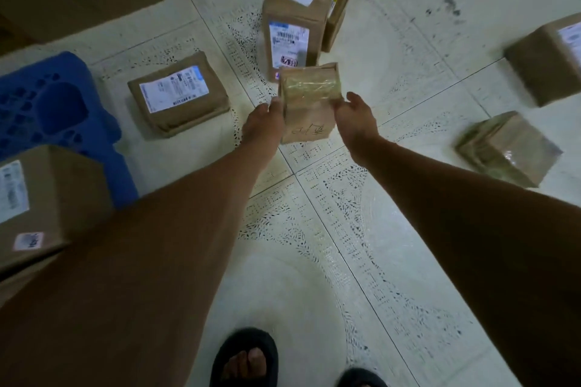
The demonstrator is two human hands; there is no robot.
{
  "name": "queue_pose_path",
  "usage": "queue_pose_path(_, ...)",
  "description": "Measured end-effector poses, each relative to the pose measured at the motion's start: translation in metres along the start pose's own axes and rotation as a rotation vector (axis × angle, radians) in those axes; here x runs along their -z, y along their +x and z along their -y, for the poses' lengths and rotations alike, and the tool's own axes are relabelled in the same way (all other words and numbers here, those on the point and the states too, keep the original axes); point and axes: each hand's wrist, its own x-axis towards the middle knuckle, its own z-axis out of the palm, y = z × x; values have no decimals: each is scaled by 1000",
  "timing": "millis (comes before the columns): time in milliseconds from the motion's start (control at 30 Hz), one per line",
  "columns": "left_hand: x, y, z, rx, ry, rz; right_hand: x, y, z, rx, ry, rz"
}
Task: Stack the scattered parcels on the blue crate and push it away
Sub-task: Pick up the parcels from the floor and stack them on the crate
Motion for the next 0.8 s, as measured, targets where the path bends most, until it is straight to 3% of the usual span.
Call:
queue_pose_path(200, -9, -14, -11, 88, -156, 49, -4, -15, 1, -14, 48, -9)
queue_pose_path(367, 23, -65, -41, 172, -47, 44, 23, -66, 34, -122, 113, -33)
queue_pose_path(500, 54, -108, -58, 113, 32, 1, 53, -108, 61, -158, 132, -44)
queue_pose_path(800, 140, -200, -141, 107, -51, -93, 112, -189, 186, -226, 166, -68)
